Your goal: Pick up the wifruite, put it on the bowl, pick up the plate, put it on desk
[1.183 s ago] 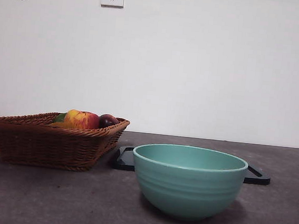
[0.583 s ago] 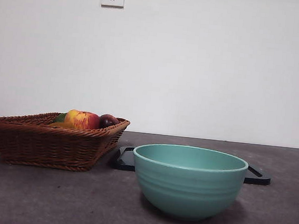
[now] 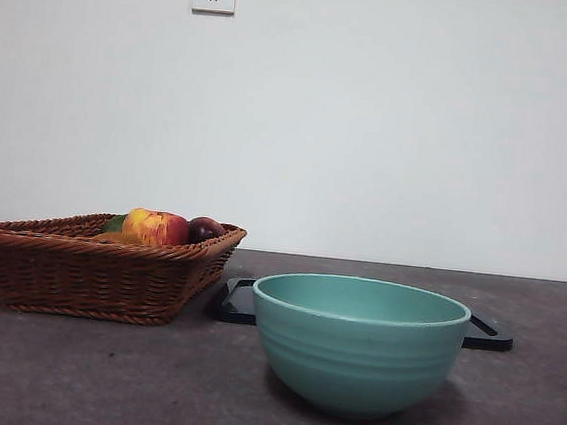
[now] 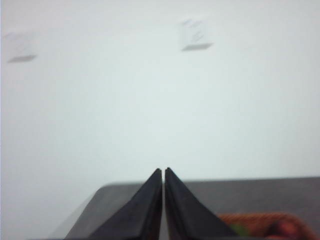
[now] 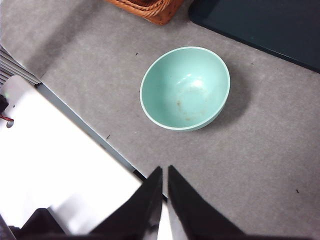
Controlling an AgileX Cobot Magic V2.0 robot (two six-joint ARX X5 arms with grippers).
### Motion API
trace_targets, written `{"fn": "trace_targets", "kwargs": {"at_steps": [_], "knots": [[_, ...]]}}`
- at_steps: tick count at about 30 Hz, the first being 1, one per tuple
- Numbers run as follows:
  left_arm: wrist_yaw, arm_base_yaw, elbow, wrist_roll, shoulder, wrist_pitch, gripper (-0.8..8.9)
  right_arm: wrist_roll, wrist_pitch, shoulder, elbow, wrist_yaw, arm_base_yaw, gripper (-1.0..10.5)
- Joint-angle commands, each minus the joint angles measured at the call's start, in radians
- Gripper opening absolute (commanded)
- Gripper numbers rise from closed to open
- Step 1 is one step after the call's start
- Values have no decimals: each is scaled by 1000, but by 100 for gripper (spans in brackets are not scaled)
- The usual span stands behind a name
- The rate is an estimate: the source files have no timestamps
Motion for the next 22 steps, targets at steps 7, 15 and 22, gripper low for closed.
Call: {"fn": "trace_targets", "kwargs": {"at_steps": [7, 15, 22], "knots": [[-34, 37, -250, 4, -128, 5, 7, -5, 4, 3, 18, 2, 9, 9], [-34, 37, -389, -35, -197, -9, 7, -5, 4, 3, 18, 2, 9, 9], [-34, 37, -428, -49, -209, -38, 7, -5, 4, 3, 18, 2, 9, 9]]}}
